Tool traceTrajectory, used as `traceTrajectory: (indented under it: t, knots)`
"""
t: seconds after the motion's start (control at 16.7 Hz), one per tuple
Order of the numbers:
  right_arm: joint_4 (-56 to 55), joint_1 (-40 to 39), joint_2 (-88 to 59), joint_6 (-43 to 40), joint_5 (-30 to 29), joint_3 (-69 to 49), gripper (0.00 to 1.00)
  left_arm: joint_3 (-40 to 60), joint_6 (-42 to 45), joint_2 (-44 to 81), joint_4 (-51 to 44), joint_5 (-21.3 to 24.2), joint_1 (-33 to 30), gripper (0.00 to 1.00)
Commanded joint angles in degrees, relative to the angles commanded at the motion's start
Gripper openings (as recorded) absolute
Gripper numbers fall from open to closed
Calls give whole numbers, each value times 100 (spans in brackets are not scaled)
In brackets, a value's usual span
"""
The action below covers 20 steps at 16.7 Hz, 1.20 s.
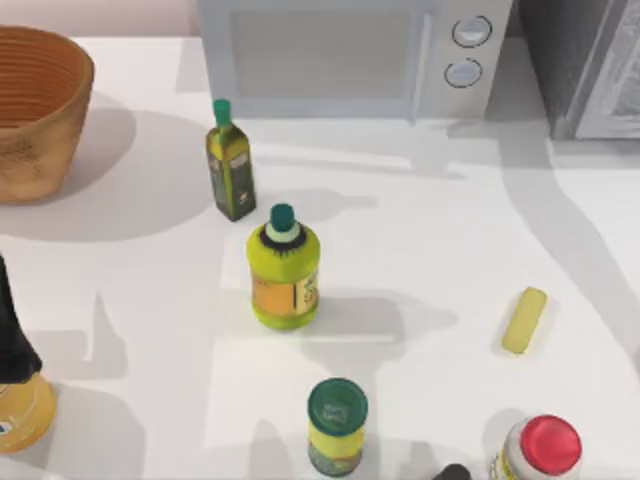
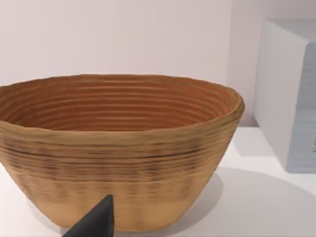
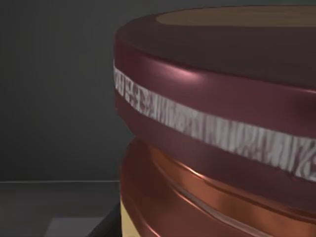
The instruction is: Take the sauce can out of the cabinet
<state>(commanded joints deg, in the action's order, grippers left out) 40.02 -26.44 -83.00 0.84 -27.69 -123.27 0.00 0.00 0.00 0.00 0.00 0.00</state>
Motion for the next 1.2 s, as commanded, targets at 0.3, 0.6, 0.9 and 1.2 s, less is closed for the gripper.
traceTrajectory:
  t: [0.3, 0.6, 0.9, 1.2]
  knots:
    - [15, 4, 34, 10, -9, -16, 0, 0, 0, 0, 0, 0, 0, 100]
    - [-331, 196, 709, 2, 226, 876, 0, 0, 0, 0, 0, 0, 0, 100]
    - [-1069, 687, 2235, -23, 739, 3269, 0, 0, 0, 0, 0, 0, 0, 100]
    - [-2042, 1353, 4282, -49, 1417, 6780, 0, 0, 0, 0, 0, 0, 0, 100]
